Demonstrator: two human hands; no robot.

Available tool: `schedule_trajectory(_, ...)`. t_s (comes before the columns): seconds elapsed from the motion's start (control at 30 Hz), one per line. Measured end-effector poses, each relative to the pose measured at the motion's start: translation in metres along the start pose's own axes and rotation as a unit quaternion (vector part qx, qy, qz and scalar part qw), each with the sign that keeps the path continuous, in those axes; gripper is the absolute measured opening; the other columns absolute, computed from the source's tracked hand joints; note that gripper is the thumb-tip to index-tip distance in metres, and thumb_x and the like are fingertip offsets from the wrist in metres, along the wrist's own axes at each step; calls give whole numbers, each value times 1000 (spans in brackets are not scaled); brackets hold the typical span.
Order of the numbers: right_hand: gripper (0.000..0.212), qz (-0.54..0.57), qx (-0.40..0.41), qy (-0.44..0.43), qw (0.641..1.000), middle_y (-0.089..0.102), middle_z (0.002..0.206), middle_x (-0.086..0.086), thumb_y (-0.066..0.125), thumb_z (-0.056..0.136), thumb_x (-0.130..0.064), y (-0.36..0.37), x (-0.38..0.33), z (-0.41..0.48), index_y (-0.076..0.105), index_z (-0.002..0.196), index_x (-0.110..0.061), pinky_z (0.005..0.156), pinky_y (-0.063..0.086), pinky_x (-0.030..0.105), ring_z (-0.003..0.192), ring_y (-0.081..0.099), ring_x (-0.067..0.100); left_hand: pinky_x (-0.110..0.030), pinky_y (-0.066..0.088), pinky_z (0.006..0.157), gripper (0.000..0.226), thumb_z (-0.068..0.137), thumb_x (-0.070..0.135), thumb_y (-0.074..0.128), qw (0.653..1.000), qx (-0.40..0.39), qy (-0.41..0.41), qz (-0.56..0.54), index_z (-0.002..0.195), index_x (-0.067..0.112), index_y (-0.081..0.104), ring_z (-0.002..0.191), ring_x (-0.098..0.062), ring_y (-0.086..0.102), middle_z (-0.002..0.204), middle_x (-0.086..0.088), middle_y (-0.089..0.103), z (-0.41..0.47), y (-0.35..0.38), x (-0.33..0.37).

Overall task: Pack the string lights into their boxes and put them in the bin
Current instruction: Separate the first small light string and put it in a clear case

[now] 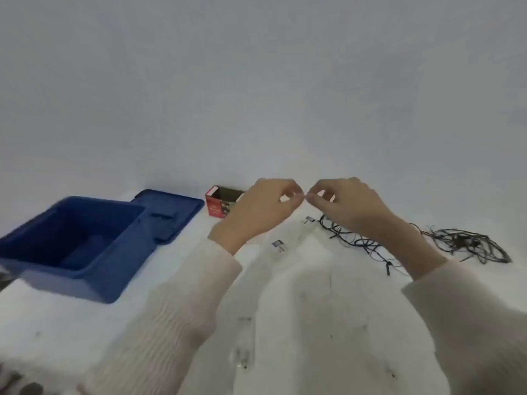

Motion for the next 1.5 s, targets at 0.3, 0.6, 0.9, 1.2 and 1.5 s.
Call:
schedule_trajectory(0.3,44,17,-200,-182,963,54,129,3,50,88,-16,206,-74,-37,49,132,-18,95,37,33,120,43,24,-18,34,84,32,96,28,45,972,10,-225,68,126,23,55,112,-15,52,122,0,62,-141,21,-138)
schedule_trajectory(0.6,42,-152,-256,-341,892,51,129,2,51,89,-12,270,-107,-42,48,130,-18,90,32,34,122,41,24,-29,36,100,51,94,34,47,928,-25,-370,25,142,22,35,123,-21,43,133,-3,51,-219,28,-184)
schedule_trajectory(0.9,28,381,-332,-20,863,61,66,1,76,77,-22,182,-96,-14,64,102,-16,58,46,22,58,56,14,-28,46,66,26,91,37,53,916,-13,-318,-245,92,20,73,61,-11,56,64,5,64,-197,-21,-146)
schedule_trajectory(1.2,28,833,-222,179,474,56,78,12,53,78,-7,99,-100,4,70,96,4,45,38,19,47,42,11,-15,30,48,23,94,24,49,910,214,-145,-322,105,31,68,50,-8,33,60,6,47,-91,-58,-85)
schedule_trajectory(1.5,15,839,-32,88,536,66,89,11,51,91,-2,41,-109,26,56,104,-8,62,56,25,73,68,18,-15,39,45,21,98,23,42,929,176,-98,-311,109,29,59,40,-7,46,68,-2,56,-44,-31,-47)
Point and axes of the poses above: each hand's wrist, its own z-axis towards the middle knuckle, its own y-axis out of the palm, x = y × z, the point moved 4 cm from there along z, towards the middle knuckle
